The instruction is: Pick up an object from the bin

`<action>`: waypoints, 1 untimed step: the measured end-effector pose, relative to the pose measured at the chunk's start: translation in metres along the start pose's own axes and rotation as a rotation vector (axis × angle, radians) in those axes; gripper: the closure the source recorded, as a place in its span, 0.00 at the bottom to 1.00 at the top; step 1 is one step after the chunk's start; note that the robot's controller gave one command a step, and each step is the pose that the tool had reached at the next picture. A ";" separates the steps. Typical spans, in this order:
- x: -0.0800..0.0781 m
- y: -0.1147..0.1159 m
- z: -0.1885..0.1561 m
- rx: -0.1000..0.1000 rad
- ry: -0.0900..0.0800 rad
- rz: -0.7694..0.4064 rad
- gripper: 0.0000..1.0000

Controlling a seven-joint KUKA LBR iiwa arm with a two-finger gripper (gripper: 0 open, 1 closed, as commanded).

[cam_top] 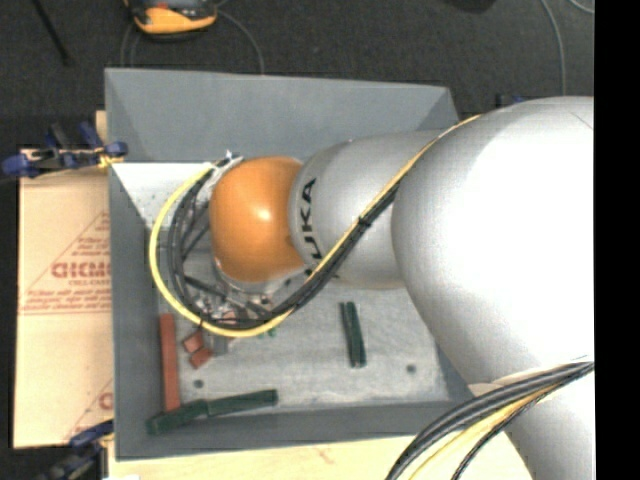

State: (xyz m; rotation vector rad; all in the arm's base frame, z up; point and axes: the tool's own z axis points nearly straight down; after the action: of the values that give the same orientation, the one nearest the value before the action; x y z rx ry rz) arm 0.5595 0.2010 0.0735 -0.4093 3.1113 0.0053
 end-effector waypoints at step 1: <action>0.000 0.000 0.000 0.000 0.000 0.001 1.00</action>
Offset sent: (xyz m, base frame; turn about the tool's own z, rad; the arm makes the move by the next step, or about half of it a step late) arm 0.0324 -0.0143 0.1495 -0.0271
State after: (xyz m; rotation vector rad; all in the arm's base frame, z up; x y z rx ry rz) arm 0.5596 0.2009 0.0734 -0.4077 3.1117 0.0058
